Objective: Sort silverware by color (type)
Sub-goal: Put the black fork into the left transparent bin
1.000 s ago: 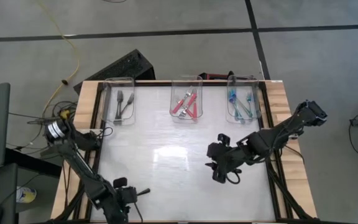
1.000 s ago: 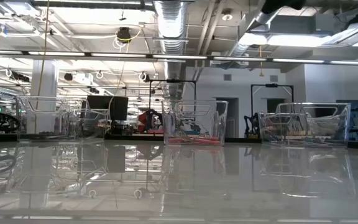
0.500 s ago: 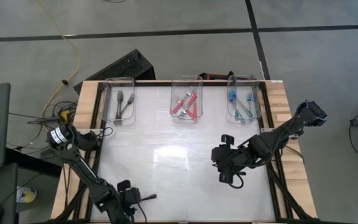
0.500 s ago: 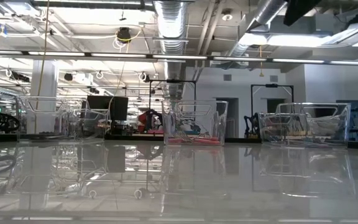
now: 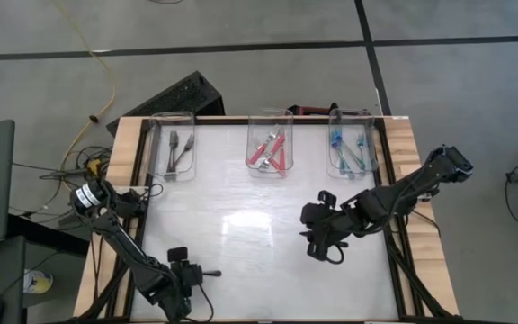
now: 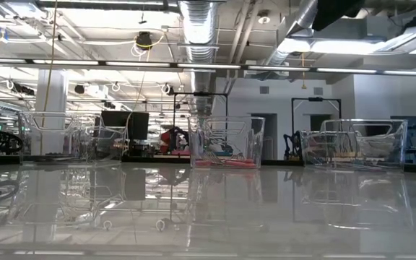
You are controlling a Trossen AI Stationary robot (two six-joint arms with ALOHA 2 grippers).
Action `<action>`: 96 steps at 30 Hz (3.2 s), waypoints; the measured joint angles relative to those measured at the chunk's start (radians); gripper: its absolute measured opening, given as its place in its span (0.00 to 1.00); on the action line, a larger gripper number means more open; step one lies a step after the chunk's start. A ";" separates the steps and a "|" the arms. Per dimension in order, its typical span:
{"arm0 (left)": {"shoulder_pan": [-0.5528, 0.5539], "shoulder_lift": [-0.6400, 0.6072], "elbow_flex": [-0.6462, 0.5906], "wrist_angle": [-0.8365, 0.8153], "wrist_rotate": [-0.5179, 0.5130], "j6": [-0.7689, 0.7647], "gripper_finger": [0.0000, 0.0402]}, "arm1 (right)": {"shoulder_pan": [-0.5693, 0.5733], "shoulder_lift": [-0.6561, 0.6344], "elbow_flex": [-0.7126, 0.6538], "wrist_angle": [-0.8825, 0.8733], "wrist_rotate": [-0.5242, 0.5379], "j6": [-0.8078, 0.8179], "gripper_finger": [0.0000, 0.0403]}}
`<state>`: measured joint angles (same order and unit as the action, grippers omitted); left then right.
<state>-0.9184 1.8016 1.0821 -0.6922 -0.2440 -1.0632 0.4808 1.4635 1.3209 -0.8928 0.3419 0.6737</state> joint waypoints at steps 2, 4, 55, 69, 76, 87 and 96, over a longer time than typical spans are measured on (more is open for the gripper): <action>-0.001 0.002 -0.010 0.005 -0.001 -0.025 0.43 | -0.003 0.000 0.000 0.016 0.000 0.021 0.52; -0.005 -0.001 -0.027 0.038 -0.006 -0.024 0.43 | -0.003 0.000 0.000 0.031 0.000 0.035 0.52; 1.550 -0.640 -0.005 -0.408 -0.423 2.363 0.00 | 0.141 0.001 0.000 0.070 0.107 0.513 0.52; 1.654 -0.458 -0.005 -0.502 -0.453 2.339 0.00 | 0.106 0.001 0.000 0.059 0.137 0.435 0.52; 1.548 -0.414 -0.005 -0.529 -0.436 2.318 0.00 | 0.098 0.001 0.000 0.059 0.134 0.393 0.52; 1.493 -0.305 -0.005 -0.526 -0.416 2.333 0.02 | 0.116 0.001 0.000 0.059 0.134 0.398 0.52; 1.508 -0.273 -0.005 -0.479 -0.484 2.305 0.27 | 0.151 0.001 0.000 0.064 0.134 0.425 0.52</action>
<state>0.5900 1.5288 1.0771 -1.1713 -0.7279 1.2419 0.6314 1.4643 1.3205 -0.8291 0.4759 1.0985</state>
